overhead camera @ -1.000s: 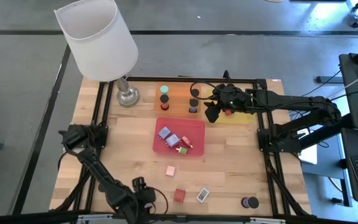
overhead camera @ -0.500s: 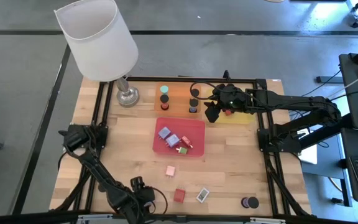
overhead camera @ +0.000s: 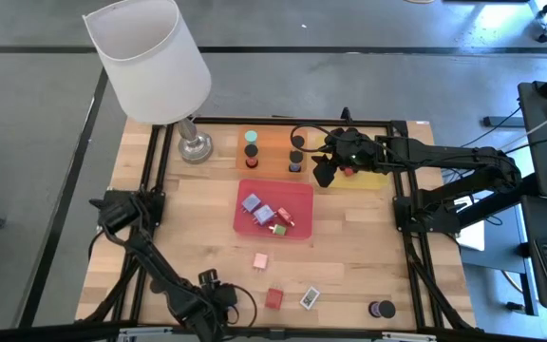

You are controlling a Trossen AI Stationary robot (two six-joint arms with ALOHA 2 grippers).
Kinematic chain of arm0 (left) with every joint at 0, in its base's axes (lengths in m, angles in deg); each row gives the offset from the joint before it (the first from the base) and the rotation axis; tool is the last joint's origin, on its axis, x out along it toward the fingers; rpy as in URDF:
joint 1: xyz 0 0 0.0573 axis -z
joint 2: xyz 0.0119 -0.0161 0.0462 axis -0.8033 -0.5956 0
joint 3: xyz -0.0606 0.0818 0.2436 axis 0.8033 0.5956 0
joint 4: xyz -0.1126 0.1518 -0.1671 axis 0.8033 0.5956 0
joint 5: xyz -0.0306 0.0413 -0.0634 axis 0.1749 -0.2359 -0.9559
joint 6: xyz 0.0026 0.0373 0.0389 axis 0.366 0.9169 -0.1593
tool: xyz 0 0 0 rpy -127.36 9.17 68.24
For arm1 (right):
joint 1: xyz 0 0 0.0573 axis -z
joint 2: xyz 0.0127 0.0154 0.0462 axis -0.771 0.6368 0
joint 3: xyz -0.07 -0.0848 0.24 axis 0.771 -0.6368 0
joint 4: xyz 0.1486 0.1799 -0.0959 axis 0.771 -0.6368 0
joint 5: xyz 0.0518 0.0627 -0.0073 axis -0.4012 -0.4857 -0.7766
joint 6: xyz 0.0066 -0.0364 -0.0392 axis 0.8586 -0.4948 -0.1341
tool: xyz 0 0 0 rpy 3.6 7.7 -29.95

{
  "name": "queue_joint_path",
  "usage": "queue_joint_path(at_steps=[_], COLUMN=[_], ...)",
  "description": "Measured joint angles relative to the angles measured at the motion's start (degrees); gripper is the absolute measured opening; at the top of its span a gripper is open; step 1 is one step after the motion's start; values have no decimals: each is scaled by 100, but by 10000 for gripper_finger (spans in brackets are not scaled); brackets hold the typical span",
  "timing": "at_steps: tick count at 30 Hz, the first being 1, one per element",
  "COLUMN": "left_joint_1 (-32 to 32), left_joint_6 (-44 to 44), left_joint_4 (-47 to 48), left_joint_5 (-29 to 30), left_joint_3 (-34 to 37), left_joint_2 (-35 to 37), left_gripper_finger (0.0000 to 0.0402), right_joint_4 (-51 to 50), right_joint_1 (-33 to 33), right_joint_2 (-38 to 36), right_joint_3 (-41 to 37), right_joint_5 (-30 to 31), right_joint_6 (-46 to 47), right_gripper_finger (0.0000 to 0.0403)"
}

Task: Pick & Place Office items
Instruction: Put the light blue charger adapter into the red bin

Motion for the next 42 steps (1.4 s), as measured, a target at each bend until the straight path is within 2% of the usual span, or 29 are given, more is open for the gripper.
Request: queue_joint_path(at_steps=[5,13,17,20,26,30,34,38,42], left_joint_1=[-192,-931,-1594,-2213,-3503,-4148,-4469,-4676,-4793], left_joint_6=[25,973,1734,2308,3255,3379,3443,3537,3654], left_joint_4=[102,1040,1262,1286,1187,990,964,713,-2], left_joint_5=[-193,1048,1650,1820,1703,1080,977,527,63], left_joint_3=[-192,-331,-333,-337,-273,-30,308,887,1415], left_joint_2=[165,1145,1729,2082,2186,1994,1941,1939,1939], left_gripper_finger=[204,204,204,204,204,204,204,204,204], right_joint_4=[0,0,1,2,1,2,4,9,24], right_joint_1=[-2,0,-1,0,-1,0,0,-2,-2], right_joint_2=[-1,1,-1,-1,-1,-1,-1,-1,-1], right_joint_3=[-2,-2,-2,-2,-2,-2,-2,-2,-2], right_joint_5=[0,-2,-2,-2,-4,-2,-3,-2,-2], right_joint_6=[2,0,1,1,1,2,1,0,0], right_gripper_finger=[166,166,166,166,166,166,166,166,166])
